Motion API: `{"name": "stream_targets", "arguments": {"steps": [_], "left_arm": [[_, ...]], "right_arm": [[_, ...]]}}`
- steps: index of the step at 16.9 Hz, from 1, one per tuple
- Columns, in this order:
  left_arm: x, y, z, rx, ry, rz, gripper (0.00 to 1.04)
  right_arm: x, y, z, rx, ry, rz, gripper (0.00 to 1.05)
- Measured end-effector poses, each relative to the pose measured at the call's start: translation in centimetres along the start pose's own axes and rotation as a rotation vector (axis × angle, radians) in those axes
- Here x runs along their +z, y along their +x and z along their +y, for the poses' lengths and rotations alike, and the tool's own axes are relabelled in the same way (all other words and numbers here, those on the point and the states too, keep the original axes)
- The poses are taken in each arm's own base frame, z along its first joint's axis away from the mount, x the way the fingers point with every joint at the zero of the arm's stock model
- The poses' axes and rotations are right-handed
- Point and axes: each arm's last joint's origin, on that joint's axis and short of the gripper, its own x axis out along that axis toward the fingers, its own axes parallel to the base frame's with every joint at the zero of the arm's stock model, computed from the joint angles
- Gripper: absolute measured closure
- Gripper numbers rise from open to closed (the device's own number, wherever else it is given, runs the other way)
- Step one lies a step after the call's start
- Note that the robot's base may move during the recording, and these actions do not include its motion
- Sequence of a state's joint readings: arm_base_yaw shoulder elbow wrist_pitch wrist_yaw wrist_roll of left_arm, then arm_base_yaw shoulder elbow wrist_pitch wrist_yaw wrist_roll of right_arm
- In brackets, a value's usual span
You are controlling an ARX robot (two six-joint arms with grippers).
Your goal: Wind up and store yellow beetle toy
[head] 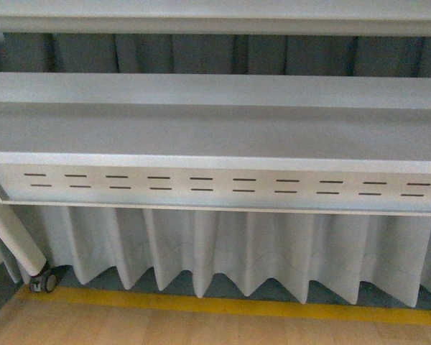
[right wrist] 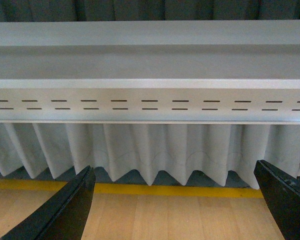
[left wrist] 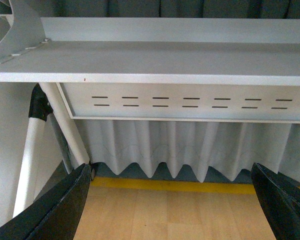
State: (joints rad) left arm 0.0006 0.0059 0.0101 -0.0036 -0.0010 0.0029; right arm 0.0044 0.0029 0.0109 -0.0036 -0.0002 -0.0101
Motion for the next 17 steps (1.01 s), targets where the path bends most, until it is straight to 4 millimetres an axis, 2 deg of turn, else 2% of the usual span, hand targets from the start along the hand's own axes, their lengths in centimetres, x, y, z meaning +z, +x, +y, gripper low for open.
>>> {"name": "stream_targets", "arguments": {"steps": [17], "left_arm": [[-0.03, 0.0, 0.0, 0.0, 0.0, 0.003, 0.07]], "right_arm": [[-0.03, 0.0, 0.0, 0.0, 0.0, 0.003, 0.07]]}}
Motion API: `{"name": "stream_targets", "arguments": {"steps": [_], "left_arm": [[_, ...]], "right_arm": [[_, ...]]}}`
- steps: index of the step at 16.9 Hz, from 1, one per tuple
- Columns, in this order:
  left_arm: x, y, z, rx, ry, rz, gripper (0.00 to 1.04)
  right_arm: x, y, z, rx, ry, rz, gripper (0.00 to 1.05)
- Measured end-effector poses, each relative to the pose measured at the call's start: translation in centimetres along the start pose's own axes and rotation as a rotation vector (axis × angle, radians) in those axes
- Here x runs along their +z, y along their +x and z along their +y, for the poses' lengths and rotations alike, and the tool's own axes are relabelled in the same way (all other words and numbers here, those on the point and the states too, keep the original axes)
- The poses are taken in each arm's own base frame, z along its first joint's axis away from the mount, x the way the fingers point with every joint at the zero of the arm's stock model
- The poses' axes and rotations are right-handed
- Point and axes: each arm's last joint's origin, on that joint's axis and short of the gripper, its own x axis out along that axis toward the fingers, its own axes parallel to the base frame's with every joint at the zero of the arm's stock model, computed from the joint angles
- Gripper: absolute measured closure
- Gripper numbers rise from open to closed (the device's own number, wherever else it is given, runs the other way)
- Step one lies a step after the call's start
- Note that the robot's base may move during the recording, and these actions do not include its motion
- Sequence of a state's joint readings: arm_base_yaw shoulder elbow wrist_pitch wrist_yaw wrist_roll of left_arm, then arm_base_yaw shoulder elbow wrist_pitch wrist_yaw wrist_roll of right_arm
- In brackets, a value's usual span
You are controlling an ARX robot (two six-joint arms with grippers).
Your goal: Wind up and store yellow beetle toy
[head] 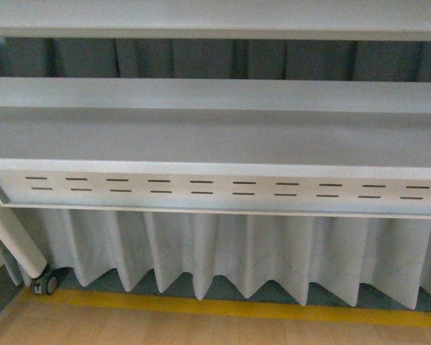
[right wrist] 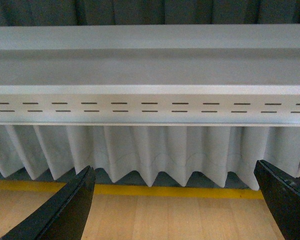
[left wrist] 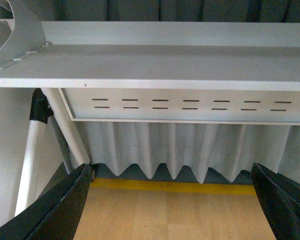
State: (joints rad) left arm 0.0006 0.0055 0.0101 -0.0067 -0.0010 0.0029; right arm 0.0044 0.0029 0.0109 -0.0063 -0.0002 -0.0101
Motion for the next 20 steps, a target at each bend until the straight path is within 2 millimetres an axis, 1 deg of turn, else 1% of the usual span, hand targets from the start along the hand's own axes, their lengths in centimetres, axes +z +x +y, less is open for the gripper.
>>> {"name": "stream_targets", "arguments": {"steps": [20], "left_arm": [[0.03, 0.0, 0.0, 0.0, 0.0, -0.003, 0.07]], "right_arm": [[0.02, 0.0, 0.0, 0.0, 0.002, -0.002, 0.07]]}}
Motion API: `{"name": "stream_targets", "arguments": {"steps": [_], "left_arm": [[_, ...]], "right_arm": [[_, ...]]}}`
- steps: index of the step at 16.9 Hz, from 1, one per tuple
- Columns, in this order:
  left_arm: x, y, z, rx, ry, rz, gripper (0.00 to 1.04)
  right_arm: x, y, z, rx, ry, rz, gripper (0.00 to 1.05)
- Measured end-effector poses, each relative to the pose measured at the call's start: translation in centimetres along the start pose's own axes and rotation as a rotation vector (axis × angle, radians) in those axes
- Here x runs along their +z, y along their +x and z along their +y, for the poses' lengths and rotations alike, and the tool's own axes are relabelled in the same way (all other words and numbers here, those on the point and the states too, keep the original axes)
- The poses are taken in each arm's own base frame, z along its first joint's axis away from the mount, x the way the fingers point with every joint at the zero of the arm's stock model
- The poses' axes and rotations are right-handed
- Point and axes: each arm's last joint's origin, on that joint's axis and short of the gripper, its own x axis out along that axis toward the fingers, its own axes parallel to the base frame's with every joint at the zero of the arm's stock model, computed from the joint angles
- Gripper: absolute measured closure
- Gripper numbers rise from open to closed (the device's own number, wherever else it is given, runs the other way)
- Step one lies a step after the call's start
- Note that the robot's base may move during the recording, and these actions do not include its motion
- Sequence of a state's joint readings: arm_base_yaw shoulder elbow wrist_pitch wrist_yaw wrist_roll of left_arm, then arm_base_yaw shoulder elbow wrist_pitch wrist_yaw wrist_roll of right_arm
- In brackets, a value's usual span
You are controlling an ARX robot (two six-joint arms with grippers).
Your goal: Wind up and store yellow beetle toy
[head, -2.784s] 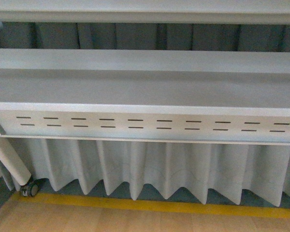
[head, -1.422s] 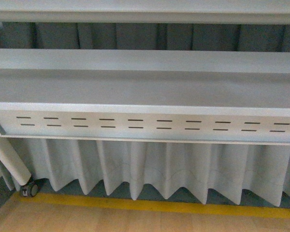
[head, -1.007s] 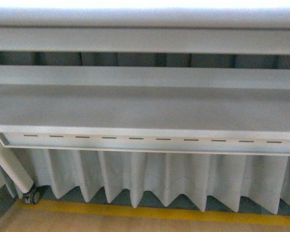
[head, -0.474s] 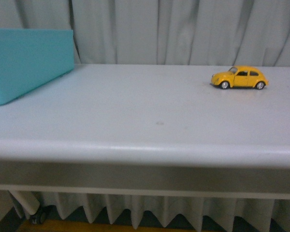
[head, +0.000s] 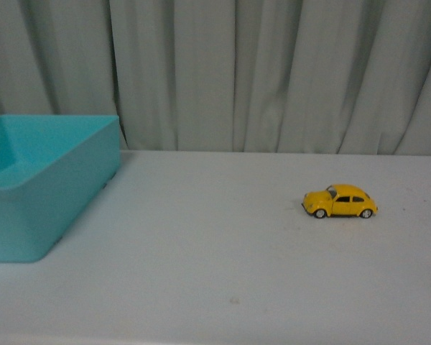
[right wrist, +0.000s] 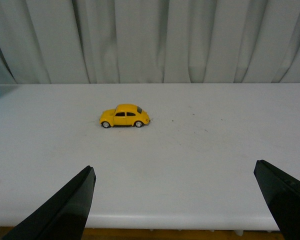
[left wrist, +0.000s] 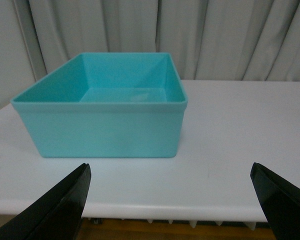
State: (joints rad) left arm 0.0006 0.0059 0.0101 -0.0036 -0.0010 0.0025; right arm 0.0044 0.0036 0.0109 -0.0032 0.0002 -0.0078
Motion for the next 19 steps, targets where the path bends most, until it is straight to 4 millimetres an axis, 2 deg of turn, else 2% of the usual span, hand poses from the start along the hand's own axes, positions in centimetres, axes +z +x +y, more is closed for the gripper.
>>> {"name": "stream_targets", "arguments": {"steps": [19], "left_arm": [[0.02, 0.0, 0.0, 0.0, 0.0, -0.002, 0.07]], "right_arm": [[0.0, 0.0, 0.0, 0.0, 0.0, 0.0, 0.07]]}}
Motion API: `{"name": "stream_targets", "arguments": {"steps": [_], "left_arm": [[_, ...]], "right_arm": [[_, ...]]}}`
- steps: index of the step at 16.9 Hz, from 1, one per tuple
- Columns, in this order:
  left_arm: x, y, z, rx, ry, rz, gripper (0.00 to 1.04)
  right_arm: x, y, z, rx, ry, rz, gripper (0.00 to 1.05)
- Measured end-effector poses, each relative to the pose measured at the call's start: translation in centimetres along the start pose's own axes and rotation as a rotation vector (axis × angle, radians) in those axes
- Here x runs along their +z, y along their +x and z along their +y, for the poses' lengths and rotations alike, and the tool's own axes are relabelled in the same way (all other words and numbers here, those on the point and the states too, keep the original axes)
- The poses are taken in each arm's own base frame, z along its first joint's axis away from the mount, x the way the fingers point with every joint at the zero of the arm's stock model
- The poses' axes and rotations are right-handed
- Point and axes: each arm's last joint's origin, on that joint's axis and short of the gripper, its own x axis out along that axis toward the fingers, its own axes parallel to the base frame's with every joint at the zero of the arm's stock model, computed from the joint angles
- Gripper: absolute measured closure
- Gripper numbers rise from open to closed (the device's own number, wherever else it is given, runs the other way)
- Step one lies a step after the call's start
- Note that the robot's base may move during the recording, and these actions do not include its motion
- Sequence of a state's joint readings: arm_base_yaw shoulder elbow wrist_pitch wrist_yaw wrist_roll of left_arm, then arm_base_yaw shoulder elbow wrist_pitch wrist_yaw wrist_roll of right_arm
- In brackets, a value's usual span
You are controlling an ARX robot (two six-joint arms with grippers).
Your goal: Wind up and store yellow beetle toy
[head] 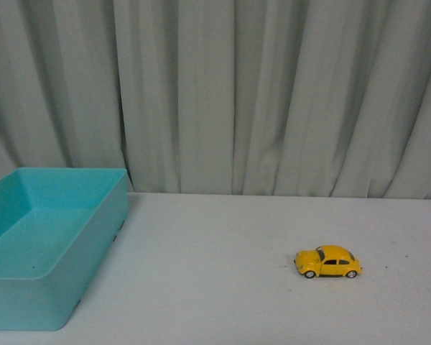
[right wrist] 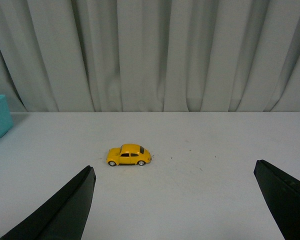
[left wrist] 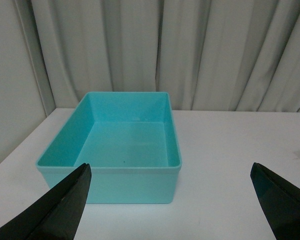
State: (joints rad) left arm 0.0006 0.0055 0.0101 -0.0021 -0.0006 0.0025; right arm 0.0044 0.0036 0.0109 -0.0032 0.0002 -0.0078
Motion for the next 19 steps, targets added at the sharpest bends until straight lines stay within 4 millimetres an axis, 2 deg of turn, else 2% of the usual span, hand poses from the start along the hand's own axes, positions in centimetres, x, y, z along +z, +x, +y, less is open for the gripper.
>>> {"name": "stream_targets", "arguments": {"steps": [19], "left_arm": [[0.0, 0.0, 0.0, 0.0, 0.0, 0.0, 0.07]], "right_arm": [[0.0, 0.0, 0.0, 0.0, 0.0, 0.0, 0.07]]}}
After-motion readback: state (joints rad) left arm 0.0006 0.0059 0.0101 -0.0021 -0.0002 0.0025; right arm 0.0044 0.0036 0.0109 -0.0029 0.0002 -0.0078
